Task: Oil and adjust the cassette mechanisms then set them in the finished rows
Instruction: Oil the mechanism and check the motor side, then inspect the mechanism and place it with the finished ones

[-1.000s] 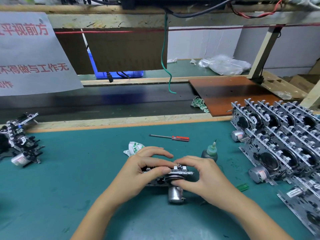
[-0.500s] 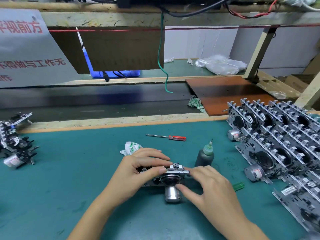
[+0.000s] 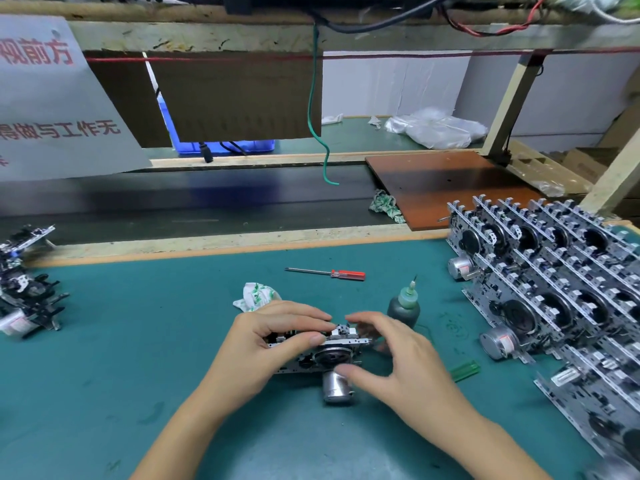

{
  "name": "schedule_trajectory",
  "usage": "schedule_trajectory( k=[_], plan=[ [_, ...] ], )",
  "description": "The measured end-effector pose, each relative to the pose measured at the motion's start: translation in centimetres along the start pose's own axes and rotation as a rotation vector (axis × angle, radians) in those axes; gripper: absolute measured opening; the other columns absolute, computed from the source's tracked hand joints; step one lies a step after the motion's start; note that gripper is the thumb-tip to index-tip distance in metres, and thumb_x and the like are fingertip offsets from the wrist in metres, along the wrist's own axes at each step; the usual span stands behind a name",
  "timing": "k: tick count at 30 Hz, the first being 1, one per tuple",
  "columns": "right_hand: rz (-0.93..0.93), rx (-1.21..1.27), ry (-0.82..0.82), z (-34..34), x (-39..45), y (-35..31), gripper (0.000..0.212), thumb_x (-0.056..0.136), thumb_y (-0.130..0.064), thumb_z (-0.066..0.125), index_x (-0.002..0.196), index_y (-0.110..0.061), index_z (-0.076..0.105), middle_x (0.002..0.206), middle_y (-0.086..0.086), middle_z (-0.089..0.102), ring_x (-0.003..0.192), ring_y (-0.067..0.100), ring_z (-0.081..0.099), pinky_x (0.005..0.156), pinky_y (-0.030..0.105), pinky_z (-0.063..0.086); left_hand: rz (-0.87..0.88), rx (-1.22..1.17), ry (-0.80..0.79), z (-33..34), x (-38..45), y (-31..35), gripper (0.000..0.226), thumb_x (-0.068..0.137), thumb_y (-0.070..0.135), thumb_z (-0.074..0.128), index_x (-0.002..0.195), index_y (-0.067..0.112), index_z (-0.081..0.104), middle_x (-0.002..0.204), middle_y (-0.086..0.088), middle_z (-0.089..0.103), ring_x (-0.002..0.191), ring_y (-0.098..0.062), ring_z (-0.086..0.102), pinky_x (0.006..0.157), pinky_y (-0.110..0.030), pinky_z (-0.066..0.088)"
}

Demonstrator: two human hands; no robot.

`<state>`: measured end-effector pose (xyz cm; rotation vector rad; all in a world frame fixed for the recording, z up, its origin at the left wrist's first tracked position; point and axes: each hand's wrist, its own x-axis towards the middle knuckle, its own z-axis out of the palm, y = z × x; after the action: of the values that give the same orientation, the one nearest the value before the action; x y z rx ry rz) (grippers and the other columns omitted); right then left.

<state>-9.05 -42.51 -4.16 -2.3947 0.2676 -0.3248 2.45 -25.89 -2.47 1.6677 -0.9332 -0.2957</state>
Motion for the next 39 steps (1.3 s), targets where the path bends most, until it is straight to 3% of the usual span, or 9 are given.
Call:
schedule_trajectory(
  k=[6, 12, 19, 26, 28, 30, 33, 36, 39],
  plan=[
    [-0.062, 0.247, -0.007, 0.4, 1.3, -1.0, 0.037, 0.071, -0.024, 0.080, 0.095, -0.044, 0.059, 0.099, -0.029, 0.060, 0.098, 0.002, 0.055, 0.083, 0.010, 0.038, -0.005, -0.042, -0.002, 0.1, 0.0, 0.1, 0.020, 0.076, 0.020, 0.068, 0.086, 0.035, 0.077, 0.095, 0.016, 0.072, 0.097, -0.004, 0.064, 0.085, -0.011, 0.044],
    [-0.039, 0.276, -0.025, 0.1, 2.1, -1.0, 0.037, 0.064, -0.022, 0.085, 0.085, -0.040, 0.061, 0.091, -0.023, 0.063, 0.099, 0.000, 0.054, 0.088, 0.015, 0.039, 0.019, -0.047, -0.016, 0.0, 0.0, -0.1, 0.021, 0.077, 0.018, 0.068, 0.088, 0.034, 0.076, 0.095, 0.016, 0.072, 0.096, -0.004, 0.064, 0.084, -0.011, 0.043],
    [-0.038, 0.257, -0.015, 0.0, 2.3, -1.1, 0.038, 0.061, -0.023, 0.087, 0.080, -0.044, 0.062, 0.092, -0.025, 0.063, 0.096, -0.002, 0.056, 0.087, 0.019, 0.043, 0.059, -0.049, -0.043, -0.1, 0.1, -0.4, 0.019, 0.075, 0.034, 0.066, 0.092, 0.038, 0.075, 0.094, 0.017, 0.073, 0.101, -0.004, 0.063, 0.087, -0.012, 0.044],
    [-0.080, 0.169, -0.025, -0.2, 2.2, -1.3, 0.035, 0.062, -0.030, 0.085, 0.084, -0.042, 0.061, 0.092, -0.022, 0.063, 0.096, -0.001, 0.055, 0.087, 0.023, 0.042, 0.043, -0.034, -0.031, 0.0, 0.1, -0.4, 0.018, 0.077, 0.023, 0.071, 0.089, 0.036, 0.075, 0.094, 0.018, 0.073, 0.099, -0.004, 0.064, 0.086, -0.012, 0.044],
    [-0.112, 0.082, 0.088, 0.2, 1.5, -1.2, 0.035, 0.065, -0.036, 0.081, 0.093, -0.038, 0.060, 0.096, -0.024, 0.060, 0.096, -0.001, 0.053, 0.085, 0.018, 0.040, 0.020, -0.039, -0.007, 0.1, 0.1, -0.4, 0.021, 0.076, 0.019, 0.068, 0.088, 0.036, 0.076, 0.094, 0.017, 0.073, 0.097, -0.003, 0.064, 0.084, -0.012, 0.044],
    [-0.164, 0.032, 0.314, 0.8, 0.4, -1.0, 0.036, 0.068, -0.040, 0.074, 0.098, -0.029, 0.059, 0.098, -0.022, 0.054, 0.094, -0.002, 0.050, 0.082, 0.013, 0.038, 0.003, -0.039, 0.028, 0.3, 0.0, -0.3, 0.020, 0.076, 0.021, 0.068, 0.087, 0.036, 0.076, 0.095, 0.017, 0.073, 0.097, -0.001, 0.064, 0.083, -0.010, 0.043],
    [-0.330, -0.051, 0.608, 1.9, -1.2, -0.5, 0.019, 0.078, -0.033, 0.070, 0.084, -0.016, 0.062, 0.084, -0.010, 0.056, 0.079, 0.005, 0.051, 0.073, 0.017, 0.042, 0.002, -0.015, 0.074, 0.7, -0.2, -0.1, 0.019, 0.077, 0.023, 0.068, 0.086, 0.038, 0.076, 0.095, 0.020, 0.072, 0.098, 0.001, 0.063, 0.084, -0.009, 0.042],
    [-0.350, -0.132, 0.647, 2.8, -1.8, 0.0, 0.017, 0.082, -0.030, 0.068, 0.082, -0.013, 0.071, 0.080, -0.009, 0.067, 0.072, 0.011, 0.061, 0.068, 0.025, 0.048, -0.001, -0.009, 0.102, 0.9, -0.2, 0.0, 0.010, 0.078, 0.027, 0.073, 0.083, 0.035, 0.077, 0.094, 0.019, 0.072, 0.096, 0.001, 0.064, 0.084, -0.010, 0.043],
    [-0.304, -0.118, 0.662, 3.2, -1.8, 0.2, 0.017, 0.081, -0.030, 0.068, 0.087, -0.014, 0.072, 0.084, -0.008, 0.068, 0.076, 0.009, 0.062, 0.072, 0.023, 0.049, 0.007, -0.012, 0.116, 0.9, -0.4, -0.1, 0.010, 0.080, 0.025, 0.072, 0.084, 0.032, 0.077, 0.094, 0.018, 0.073, 0.096, 0.000, 0.065, 0.084, -0.010, 0.044]
  ],
)
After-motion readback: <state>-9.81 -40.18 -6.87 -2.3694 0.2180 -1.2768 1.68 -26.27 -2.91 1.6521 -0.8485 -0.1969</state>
